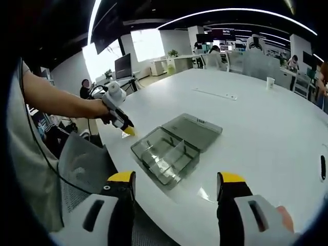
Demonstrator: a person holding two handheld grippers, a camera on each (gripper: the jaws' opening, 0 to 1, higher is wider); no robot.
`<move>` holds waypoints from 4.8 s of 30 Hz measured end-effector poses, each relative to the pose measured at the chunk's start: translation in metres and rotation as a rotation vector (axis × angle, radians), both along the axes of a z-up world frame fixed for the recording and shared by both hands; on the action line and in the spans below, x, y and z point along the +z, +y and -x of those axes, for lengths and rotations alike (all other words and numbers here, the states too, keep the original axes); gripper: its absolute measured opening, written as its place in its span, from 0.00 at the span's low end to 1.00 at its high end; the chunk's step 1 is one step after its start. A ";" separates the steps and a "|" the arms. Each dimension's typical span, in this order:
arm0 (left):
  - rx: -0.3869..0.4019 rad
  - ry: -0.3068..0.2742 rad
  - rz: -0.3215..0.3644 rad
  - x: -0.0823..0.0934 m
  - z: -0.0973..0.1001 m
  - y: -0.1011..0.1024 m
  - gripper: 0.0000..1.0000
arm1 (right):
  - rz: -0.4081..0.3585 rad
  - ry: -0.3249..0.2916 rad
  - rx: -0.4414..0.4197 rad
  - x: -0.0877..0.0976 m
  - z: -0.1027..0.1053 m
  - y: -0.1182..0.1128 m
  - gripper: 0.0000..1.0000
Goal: Insert the divider into the dual guide fixture by aligning both edges with the guide slots and pushing it downward to the bottom, including one-sided entry, uneven engagement, binding, and posture correction.
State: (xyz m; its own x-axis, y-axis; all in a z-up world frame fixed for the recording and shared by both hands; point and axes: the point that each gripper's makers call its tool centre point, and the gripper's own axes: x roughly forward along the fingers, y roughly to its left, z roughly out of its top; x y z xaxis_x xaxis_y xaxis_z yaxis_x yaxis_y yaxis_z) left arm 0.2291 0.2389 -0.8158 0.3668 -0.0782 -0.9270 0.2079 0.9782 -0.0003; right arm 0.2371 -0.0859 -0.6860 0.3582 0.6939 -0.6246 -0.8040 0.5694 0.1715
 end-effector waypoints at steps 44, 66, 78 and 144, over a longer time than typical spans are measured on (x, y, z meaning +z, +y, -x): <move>0.089 -0.261 0.336 0.059 0.028 -0.051 0.28 | -0.015 -0.024 0.129 0.019 -0.001 0.032 0.62; -0.037 -0.477 0.532 0.141 0.025 -0.112 0.28 | -0.107 -0.049 0.181 0.053 0.002 0.048 0.63; -0.117 -0.536 0.638 0.165 0.030 -0.141 0.28 | -0.198 -0.024 0.294 0.079 0.015 0.074 0.62; -0.472 -0.691 0.978 0.258 0.050 -0.229 0.28 | -0.633 0.285 0.545 0.156 0.053 0.114 0.40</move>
